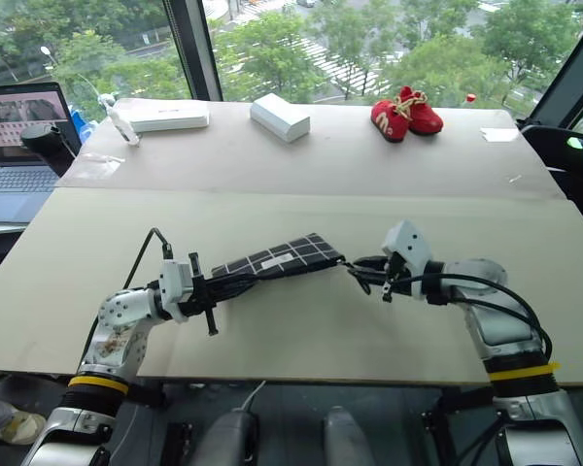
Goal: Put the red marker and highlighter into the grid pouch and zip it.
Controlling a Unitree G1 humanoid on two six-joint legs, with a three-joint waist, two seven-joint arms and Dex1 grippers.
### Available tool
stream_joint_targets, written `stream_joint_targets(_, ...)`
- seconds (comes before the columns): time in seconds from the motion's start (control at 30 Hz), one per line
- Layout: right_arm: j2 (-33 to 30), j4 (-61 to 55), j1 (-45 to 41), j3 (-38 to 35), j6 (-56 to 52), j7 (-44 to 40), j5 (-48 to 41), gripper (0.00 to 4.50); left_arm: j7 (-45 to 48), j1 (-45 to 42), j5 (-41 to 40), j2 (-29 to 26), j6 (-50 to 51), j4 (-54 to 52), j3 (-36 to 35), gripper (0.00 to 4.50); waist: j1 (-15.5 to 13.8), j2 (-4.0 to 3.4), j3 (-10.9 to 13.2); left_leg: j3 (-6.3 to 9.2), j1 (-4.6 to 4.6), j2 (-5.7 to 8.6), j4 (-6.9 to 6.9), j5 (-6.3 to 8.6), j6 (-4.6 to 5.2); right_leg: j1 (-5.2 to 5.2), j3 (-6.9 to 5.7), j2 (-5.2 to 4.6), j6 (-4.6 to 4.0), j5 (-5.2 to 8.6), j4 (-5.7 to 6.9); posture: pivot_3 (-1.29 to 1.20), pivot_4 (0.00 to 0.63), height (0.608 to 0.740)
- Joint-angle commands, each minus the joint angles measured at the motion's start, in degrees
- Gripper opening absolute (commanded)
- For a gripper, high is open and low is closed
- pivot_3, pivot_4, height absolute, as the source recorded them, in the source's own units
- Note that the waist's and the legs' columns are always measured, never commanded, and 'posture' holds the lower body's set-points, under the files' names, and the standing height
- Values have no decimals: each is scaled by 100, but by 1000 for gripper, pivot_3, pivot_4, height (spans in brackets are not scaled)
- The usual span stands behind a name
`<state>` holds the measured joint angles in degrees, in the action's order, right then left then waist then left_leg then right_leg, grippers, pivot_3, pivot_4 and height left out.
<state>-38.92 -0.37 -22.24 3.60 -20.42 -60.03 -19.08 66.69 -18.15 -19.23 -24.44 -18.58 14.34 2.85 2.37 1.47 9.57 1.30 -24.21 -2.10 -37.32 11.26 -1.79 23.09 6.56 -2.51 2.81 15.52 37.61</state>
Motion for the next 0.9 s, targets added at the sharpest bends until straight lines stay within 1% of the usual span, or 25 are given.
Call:
stream_joint_targets(0.03, -92, -266, 114, 47, -387, -120, -123, 2692, 41, -121, -95, 9, -102, -52, -69, 0, -8, 0, 0, 0, 0, 0, -1, 0, 0, -1, 0, 0, 0, 0, 0, 0, 150, 730)
stream_joint_targets(0.07, -170, -231, 163, 39, -431, -179, -97, 2935, 52, -124, -99, 17, -103, -57, -61, 0, -11, 0, 0, 0, 0, 1, -1, 0, 0, -1, 0, -1, 0, 0, 0, 0, 150, 730)
stream_joint_targets(0.2, -460, -43, 241, -282, -532, -167, -118, 2935, 123, -151, -106, 33, -120, -40, -35, 0, -20, 0, 0, -1, 0, 2, -3, 0, 0, -1, 0, -2, 1, 1, -1, 0, 150, 730)
stream_joint_targets(0.23, -615, -9, 297, -414, -607, -200, -163, 2935, 158, -171, -107, 36, -133, -16, -28, 0, -18, 0, 0, -1, 0, 2, -3, 0, 0, -1, 0, -2, 1, 1, -1, 0, 150, 730)
stream_joint_targets(0.27, -795, 38, 373, -578, -694, -254, -211, 2935, 202, -213, -110, 44, -150, 28, -21, 0, -24, 0, 0, -1, 0, 2, -2, 0, 0, -1, 0, -1, 1, 1, 0, 0, 150, 730)
stream_joint_targets(0.33, -1228, -73, 770, -1166, -1067, -557, -608, 2935, 436, -380, -133, 82, -248, 203, 40, 0, -51, 0, 0, -1, 0, 2, -2, 0, 0, -1, -1, -1, 1, 1, -1, 0, 150, 730)
stream_joint_targets(0.4, -1406, -333, 1128, -1625, -1299, -745, -1021, 2935, 673, -562, -167, 132, -333, 397, 87, 0, -125, -1, 1, 2, -3, 5, -2, 0, 0, -2, -2, -2, 4, 2, -3, 0, 150, 730)
stream_joint_targets(0.5, -1385, -877, 1679, -2194, -1522, -897, -1641, 2935, 1045, -913, -169, 236, -521, 812, 160, 0, -131, 0, 1, -1, -2, 4, -3, 0, 1, -3, 1, -1, 4, 2, -4, 0, 150, 730)
stream_joint_targets(0.6, -1220, -1365, 2043, -2587, -1814, -753, -2170, 2935, 1477, -1303, -121, 358, -797, 1294, 243, 0, -110, 0, 1, 1, 0, 4, -3, 0, 1, -5, 1, 2, 7, 4, -2, 0, 150, 730)
stream_joint_targets(0.77, -995, -2008, 2525, -2878, -2130, -433, -2688, 2935, 2092, -1993, -59, 599, -1381, 2256, 310, 0, -131, 3, 2, 2, -3, 7, -6, 0, 1, -7, 1, 1, 10, 6, -4, 0, 150, 730)
stream_joint_targets(0.9, -942, -2331, 2896, -2903, -2193, -198, -2723, 2935, 2324, -2482, 171, 813, -1953, 3238, 328, 0, -148, 3, 2, 4, -9, 10, -15, 0, 1, -8, 1, 0, 13, 7, -4, 0, 150, 730)
